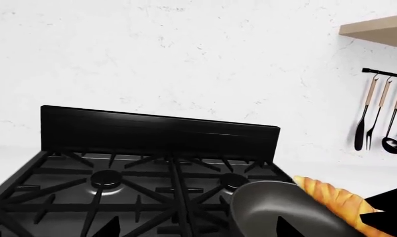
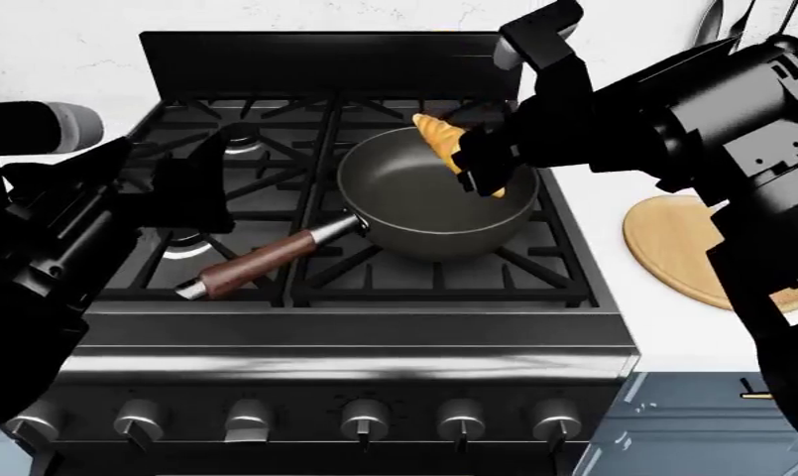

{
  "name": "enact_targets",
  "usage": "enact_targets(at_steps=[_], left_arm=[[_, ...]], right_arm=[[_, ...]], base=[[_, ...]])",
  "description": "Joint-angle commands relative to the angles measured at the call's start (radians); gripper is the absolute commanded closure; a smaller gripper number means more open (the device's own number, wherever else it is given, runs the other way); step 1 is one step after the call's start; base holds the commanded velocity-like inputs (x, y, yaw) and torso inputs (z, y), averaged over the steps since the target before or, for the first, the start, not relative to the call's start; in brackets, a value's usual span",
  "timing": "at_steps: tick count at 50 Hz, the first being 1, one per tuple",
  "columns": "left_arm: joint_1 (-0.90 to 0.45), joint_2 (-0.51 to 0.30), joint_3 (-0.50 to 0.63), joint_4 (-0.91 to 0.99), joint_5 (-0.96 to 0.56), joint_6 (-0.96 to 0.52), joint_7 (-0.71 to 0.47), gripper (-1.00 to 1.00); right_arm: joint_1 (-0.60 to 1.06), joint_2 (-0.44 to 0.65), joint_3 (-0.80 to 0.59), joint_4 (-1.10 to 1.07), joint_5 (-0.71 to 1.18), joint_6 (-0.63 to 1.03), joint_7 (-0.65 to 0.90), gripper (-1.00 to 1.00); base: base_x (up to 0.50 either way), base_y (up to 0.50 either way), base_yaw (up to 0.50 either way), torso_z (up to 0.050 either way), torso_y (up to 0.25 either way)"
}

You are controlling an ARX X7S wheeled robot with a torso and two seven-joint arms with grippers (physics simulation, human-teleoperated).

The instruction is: Pick the croissant and place it on the pan. Then turn on the stove to warm the croissant.

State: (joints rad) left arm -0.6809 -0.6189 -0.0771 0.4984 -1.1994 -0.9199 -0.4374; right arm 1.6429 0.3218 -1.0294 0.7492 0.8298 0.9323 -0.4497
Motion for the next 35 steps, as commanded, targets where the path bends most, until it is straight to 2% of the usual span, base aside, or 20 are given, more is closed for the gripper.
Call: enact_targets(at_steps=[1, 25, 26, 35], left_arm=[[0.009, -0.005, -0.007, 0.006, -0.008, 0.004, -0.004, -1.00], [0.013, -0.011, -0.008, 0.008, -0.018, 0.009, -0.009, -1.00], [0.012, -0.011, -0.008, 0.008, -0.019, 0.009, -0.010, -1.00], [0.007, -0.013, -0.009, 0.015, -0.031, 0.007, -0.016, -1.00]], right_arm=[[-0.006, -0.020, -0.013, 0.032, -0.025, -0.033, -0.020, 1.00], [-0.040, -0.017, -0.034, 0.012, -0.045, -0.056, -0.009, 1.00], [-0.037, -0.018, -0.035, 0.012, -0.049, -0.059, -0.005, -1.00], [-0.030, 0.004, -0.003, -0.033, -0.041, -0.074, 0.045, -1.00]], base=[[0.00, 0.00, 0.00, 0.000, 0.000], [0.00, 0.00, 0.00, 0.000, 0.000], [0.00, 0.00, 0.00, 0.000, 0.000], [0.00, 0.00, 0.00, 0.000, 0.000]])
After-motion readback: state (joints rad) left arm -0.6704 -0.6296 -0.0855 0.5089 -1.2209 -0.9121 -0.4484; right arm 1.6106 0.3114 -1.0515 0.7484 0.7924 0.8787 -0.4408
